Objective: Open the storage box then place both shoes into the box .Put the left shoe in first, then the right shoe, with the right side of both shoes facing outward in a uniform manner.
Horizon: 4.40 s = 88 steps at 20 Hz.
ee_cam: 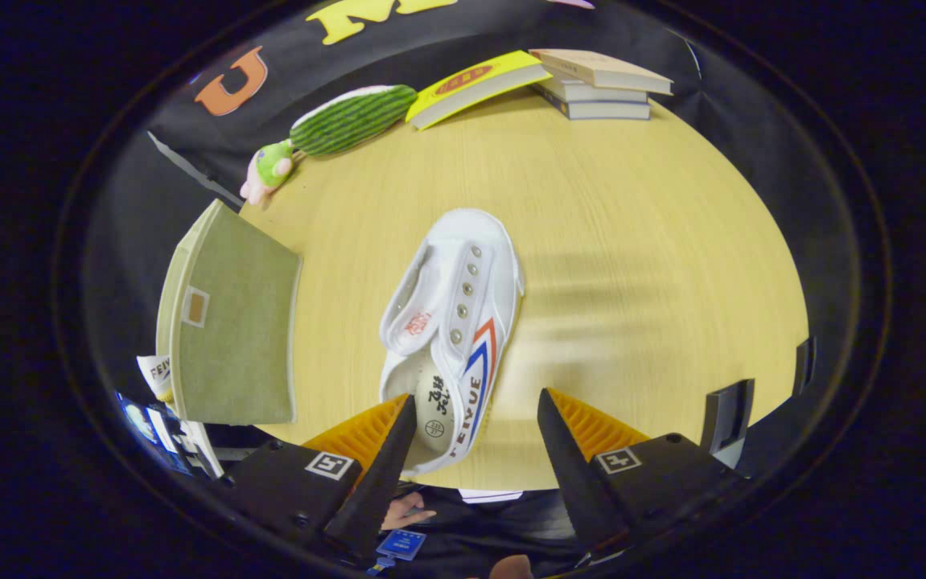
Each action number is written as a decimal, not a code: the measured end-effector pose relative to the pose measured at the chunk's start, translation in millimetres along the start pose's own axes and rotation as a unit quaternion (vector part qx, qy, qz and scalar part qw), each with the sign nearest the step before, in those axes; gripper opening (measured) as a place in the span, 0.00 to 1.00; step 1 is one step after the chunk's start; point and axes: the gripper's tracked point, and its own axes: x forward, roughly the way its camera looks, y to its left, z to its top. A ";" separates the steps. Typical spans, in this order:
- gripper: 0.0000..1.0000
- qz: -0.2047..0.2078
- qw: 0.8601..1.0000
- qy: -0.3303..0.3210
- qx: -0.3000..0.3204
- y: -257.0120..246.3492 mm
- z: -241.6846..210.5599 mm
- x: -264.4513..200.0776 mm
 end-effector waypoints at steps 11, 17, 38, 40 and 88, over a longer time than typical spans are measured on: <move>0.51 0.036 0.996 0.043 0.076 7.4 4.4 39.0; 0.20 0.065 0.993 0.027 0.091 9.8 5.2 38.3; 0.07 0.198 0.980 -0.012 0.011 13.9 21.6 30.1; 0.08 0.200 0.980 -0.007 0.005 12.1 20.9 36.8; 0.96 0.035 0.850 -0.506 -0.143 -49.1 151.4 5.0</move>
